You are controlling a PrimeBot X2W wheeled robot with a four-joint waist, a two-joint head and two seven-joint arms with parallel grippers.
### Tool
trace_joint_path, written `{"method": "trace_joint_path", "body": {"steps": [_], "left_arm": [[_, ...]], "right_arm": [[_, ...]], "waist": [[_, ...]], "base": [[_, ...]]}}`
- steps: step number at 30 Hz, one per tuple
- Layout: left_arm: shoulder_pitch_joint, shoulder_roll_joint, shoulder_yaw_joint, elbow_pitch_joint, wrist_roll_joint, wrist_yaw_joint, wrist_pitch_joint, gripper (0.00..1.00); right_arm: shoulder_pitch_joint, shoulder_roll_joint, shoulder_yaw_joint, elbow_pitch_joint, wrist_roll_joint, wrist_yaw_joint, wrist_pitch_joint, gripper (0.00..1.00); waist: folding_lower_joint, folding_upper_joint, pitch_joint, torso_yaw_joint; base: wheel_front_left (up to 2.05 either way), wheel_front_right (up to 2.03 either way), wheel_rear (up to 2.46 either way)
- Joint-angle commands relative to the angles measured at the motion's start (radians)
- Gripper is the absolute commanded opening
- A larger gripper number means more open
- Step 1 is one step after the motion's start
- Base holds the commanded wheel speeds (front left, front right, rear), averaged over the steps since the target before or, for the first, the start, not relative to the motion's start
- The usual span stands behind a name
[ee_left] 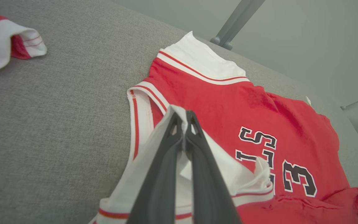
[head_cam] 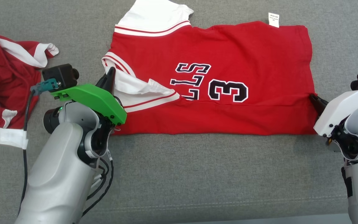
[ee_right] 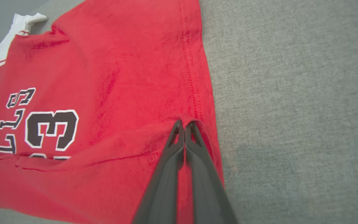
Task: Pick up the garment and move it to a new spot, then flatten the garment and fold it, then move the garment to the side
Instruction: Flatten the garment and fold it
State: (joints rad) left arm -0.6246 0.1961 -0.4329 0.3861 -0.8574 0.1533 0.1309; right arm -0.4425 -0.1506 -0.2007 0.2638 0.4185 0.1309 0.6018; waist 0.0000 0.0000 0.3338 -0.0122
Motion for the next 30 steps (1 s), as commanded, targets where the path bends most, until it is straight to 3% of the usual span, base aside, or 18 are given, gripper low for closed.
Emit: {"method": "trace_joint_path", "body": {"steps": [1,8,9,10,11,22,30], "left_arm": [[-0.026,-0.001,0.0,0.012,0.014,-0.006,-0.006,0.0],[-0.064,-0.003,-0.006,0.083,0.026,-0.018,-0.021,0.0],[-0.069,-0.004,-0.008,0.09,0.027,-0.02,-0.026,0.24],[-0.072,-0.004,-0.013,0.097,0.033,-0.02,-0.03,1.0],[-0.074,-0.006,-0.014,0.102,0.035,-0.02,-0.042,1.0],[0.016,0.023,-0.013,0.091,0.071,-0.021,-0.156,1.0],[0.175,0.082,-0.068,0.011,0.13,0.041,-0.151,1.0]], "right_arm": [[-0.016,-0.006,0.001,0.008,-0.005,0.0,-0.012,0.0],[-0.045,-0.013,0.031,0.051,0.009,0.0,-0.048,0.0],[-0.05,-0.015,0.034,0.055,0.007,0.0,-0.056,0.0],[-0.054,-0.016,0.035,0.061,0.004,0.0,-0.067,0.4],[-0.056,-0.015,0.03,0.068,0.004,0.0,-0.078,1.0],[-0.009,0.002,0.003,0.021,0.041,0.0,-0.182,1.0],[0.137,0.023,-0.054,-0.102,0.016,0.0,-0.197,1.0]], "waist": [[0.0,0.0,0.001,0.001],[0.0,0.0,0.002,-0.006],[0.0,0.0,0.002,-0.005],[0.0,0.0,0.001,-0.005],[0.0,0.0,0.0,-0.004],[0.0,0.0,-0.045,0.004],[0.0,0.0,-0.08,0.002]], "base": [[0.0,0.0,0.0],[0.0,0.0,0.0],[0.0,0.0,0.0],[0.0,0.0,0.0],[0.0,0.0,0.0],[0.0,0.0,0.0],[0.0,0.0,0.0]]}}
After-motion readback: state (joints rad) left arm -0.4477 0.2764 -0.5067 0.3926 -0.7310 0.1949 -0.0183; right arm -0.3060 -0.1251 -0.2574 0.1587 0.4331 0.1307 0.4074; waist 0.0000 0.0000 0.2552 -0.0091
